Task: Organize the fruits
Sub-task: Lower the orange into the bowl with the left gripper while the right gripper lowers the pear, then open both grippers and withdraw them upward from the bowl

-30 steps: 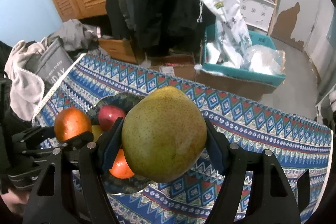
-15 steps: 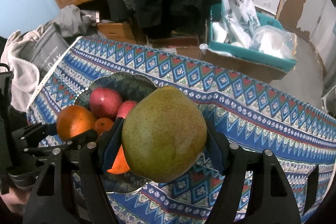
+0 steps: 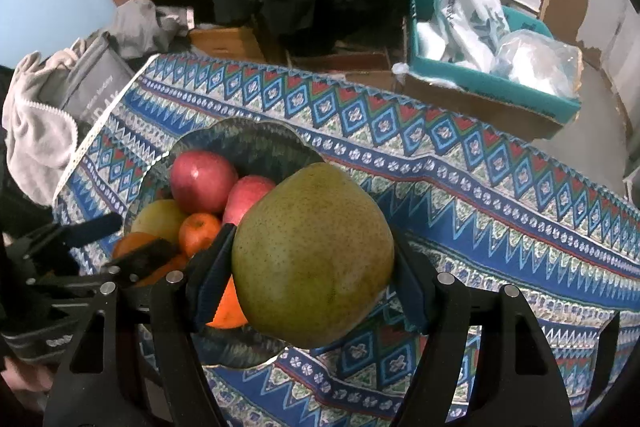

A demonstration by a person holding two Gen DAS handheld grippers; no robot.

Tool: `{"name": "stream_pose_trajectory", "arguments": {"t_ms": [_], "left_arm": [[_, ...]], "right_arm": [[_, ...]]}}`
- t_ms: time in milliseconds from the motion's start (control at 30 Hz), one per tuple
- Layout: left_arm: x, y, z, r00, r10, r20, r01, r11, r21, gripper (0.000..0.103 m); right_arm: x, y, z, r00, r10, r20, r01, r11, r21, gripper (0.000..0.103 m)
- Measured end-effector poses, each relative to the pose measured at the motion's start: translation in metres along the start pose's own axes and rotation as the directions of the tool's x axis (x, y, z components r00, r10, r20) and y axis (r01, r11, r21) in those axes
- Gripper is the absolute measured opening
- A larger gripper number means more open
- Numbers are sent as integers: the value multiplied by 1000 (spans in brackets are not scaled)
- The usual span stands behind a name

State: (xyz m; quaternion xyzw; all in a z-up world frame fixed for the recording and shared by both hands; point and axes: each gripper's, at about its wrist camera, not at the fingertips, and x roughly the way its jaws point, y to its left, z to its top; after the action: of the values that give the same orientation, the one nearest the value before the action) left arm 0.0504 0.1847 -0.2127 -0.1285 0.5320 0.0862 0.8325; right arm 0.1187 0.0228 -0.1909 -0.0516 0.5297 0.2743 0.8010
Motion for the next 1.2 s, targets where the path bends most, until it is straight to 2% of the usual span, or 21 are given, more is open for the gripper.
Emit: {"name": "stream_pose_trajectory", "arguments": {"t_ms": [133,500,567,800,1000,1200], "left_arm": [[-5,5,-1,1000,29,1,-29,1000,-8,75],[-21,10,-4,999,20,27,-20,999,-25,75],[-24,9,-4,999,18,33,-17,1000,-26,75],[-36,7,-4,998,12,60,-10,1000,-26,75],[-61,-1,-1,993,-3,118,5,1000,-20,75],[-85,-14,2,983,-17,182,16,1000,7,77]], "right_arm": [[8,4,-5,1000,-2,-25,2,1000,-14,73],[27,12,-18,996,-17,-90,13,999,-45,73],[20,13,-17,998,16,-57,-18,999,-37,73],[-8,13,-3,1000,4,20,-3,1000,-19,73],[-38,11,6,995,-41,88,42,999,-15,73],[-73,13,11,982,-94,164,100,995,-27,73]]}}
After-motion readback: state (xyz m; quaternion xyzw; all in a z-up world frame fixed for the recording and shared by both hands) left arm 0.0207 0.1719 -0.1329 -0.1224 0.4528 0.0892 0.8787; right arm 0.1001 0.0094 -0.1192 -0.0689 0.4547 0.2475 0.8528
